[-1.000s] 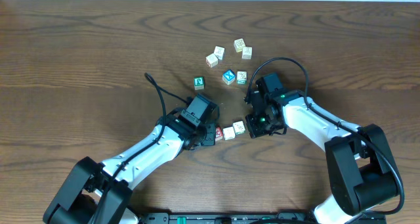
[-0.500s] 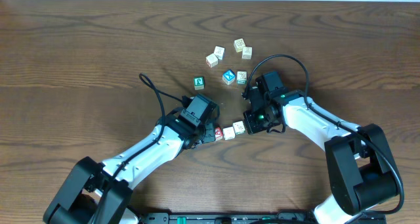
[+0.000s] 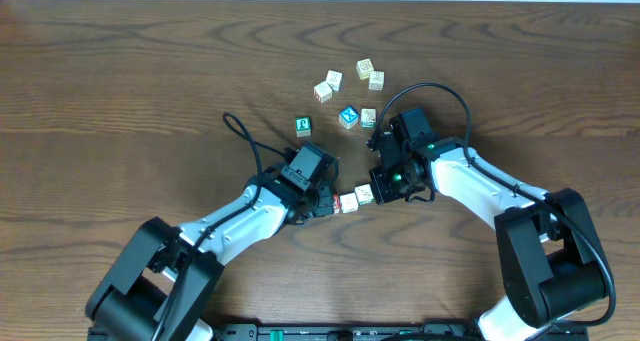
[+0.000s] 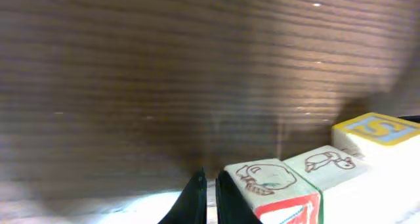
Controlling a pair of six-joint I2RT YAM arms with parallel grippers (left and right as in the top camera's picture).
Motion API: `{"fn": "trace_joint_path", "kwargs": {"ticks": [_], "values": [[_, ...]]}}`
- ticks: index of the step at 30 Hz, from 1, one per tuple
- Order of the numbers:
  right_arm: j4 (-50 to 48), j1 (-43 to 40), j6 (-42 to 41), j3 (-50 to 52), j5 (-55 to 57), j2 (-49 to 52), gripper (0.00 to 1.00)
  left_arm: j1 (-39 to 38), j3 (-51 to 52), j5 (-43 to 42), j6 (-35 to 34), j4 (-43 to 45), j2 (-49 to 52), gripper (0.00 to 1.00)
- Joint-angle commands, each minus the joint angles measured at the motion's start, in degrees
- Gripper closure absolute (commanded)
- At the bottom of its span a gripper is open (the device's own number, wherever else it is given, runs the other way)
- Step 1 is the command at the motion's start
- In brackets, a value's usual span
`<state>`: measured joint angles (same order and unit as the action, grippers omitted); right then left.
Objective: Lift 3 blocks
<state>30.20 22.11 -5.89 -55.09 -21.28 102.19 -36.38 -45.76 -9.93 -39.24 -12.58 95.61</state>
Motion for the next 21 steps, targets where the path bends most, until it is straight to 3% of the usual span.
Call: {"fn": "trace_joint_path", "kwargs": {"ticks": [1, 21], "values": [[-0.5, 0.5, -0.9, 0.3, -4.5, 0.1, 0.99, 0.2, 0.5, -1.7, -1.3, 0.8, 0.4, 0.92], [4.6, 0.5, -2.4, 0.3, -2.5, 0.1, 0.99, 0.2, 0.5, -1.2, -1.4, 0.0, 0.4, 0.91]]}}
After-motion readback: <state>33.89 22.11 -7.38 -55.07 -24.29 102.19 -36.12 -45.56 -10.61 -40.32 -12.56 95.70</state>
